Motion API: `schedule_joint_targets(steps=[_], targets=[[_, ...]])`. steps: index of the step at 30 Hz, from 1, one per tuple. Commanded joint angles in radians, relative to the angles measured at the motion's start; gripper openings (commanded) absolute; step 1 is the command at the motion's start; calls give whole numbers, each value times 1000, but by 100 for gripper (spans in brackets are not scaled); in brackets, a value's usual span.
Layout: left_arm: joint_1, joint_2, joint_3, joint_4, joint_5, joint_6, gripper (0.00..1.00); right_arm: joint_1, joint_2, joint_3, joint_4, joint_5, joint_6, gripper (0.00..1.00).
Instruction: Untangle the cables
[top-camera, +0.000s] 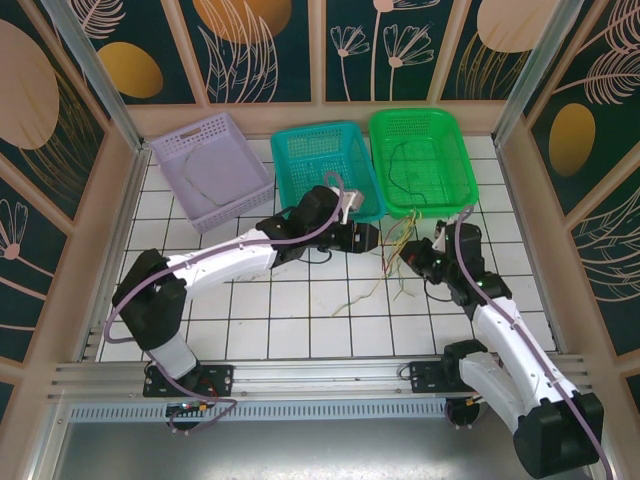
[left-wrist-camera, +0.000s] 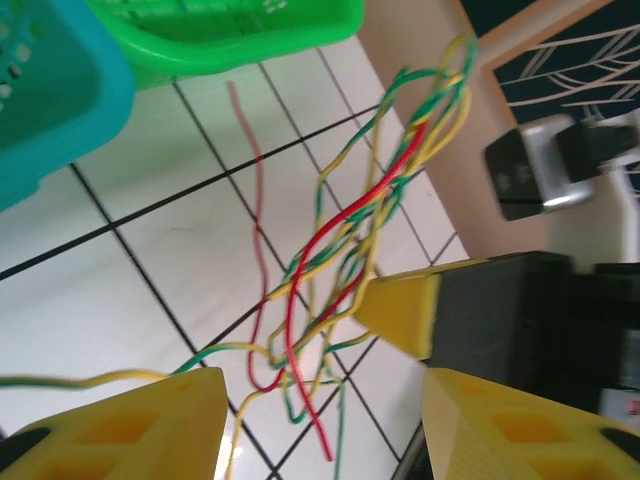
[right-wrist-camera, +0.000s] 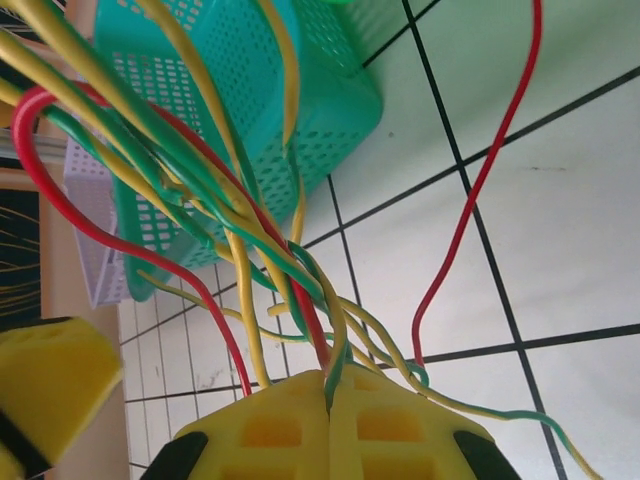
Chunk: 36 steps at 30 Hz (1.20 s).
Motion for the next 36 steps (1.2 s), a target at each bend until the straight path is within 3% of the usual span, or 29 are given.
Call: schedule_joint_targets(steps=[1, 7, 11, 17, 21, 28, 33, 36], targets=[[-5, -103, -57, -20, -70, -12, 53, 2, -3, 62, 18, 20, 57, 0], [-18, -214, -246, 17, 25, 39, 49, -13, 38, 128, -9, 31, 201, 0], [-47, -193, -325, 38, 2, 141, 54, -14, 86, 192, -55, 15, 254, 0], [-116, -105, -309, 103, -138, 246, 60, -15, 140, 267, -124, -21, 275, 0], [-161, -67, -284, 103, -340, 319, 64, -14, 144, 289, -143, -41, 280, 0], [-177, -3, -287, 197, -439, 437, 70, -15, 136, 305, -172, -80, 298, 0], [-179, 87, -259, 225, -477, 506, 64, -15, 119, 306, -186, -91, 312, 0], [-177, 112, -223, 243, -505, 518, 45, -16, 115, 311, -197, -87, 315, 0]])
